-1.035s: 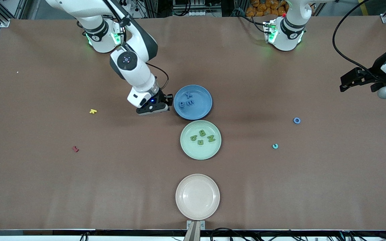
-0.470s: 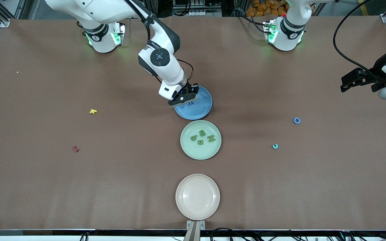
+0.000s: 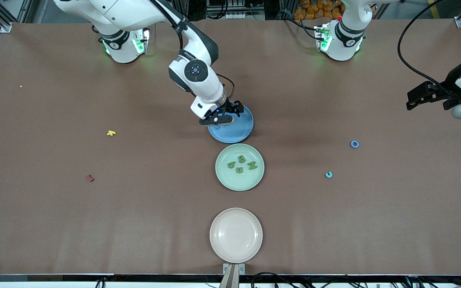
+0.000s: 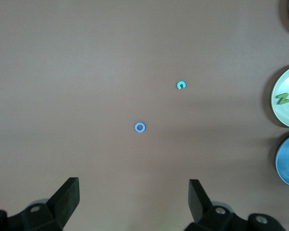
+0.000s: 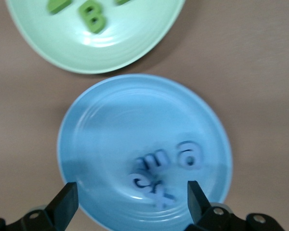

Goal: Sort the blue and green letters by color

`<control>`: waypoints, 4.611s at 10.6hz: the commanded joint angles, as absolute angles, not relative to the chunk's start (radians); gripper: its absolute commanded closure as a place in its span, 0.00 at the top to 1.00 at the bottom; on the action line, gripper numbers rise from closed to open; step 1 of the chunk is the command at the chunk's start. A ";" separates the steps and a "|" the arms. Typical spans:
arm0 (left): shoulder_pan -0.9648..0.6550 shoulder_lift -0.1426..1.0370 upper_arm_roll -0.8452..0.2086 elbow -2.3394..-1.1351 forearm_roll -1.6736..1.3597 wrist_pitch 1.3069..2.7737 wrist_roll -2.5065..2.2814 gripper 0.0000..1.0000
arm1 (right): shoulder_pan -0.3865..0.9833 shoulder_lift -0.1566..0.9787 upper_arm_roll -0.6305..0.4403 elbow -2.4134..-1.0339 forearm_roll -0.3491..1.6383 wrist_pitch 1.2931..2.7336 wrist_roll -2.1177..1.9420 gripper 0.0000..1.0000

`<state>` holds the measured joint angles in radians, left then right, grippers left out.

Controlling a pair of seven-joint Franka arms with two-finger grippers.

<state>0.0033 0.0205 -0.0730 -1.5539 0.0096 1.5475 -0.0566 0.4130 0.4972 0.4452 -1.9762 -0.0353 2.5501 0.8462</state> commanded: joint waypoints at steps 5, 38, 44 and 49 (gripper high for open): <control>0.012 0.005 -0.075 -1.566 -0.012 1.555 -0.029 1.00 | 0.034 0.377 0.448 -1.976 -0.040 2.353 0.856 1.00; -0.009 0.046 -0.080 -1.509 0.026 1.557 -0.025 1.00 | 0.031 0.049 -0.080 -1.448 -0.035 1.554 0.210 1.00; -0.008 0.046 -0.080 -1.509 0.028 1.557 -0.026 1.00 | 0.031 0.049 -0.089 -1.448 -0.034 1.546 0.210 1.00; -0.006 0.046 -0.080 -1.509 0.031 1.557 -0.026 1.00 | 0.031 0.052 -0.089 -1.448 -0.034 1.548 0.207 1.00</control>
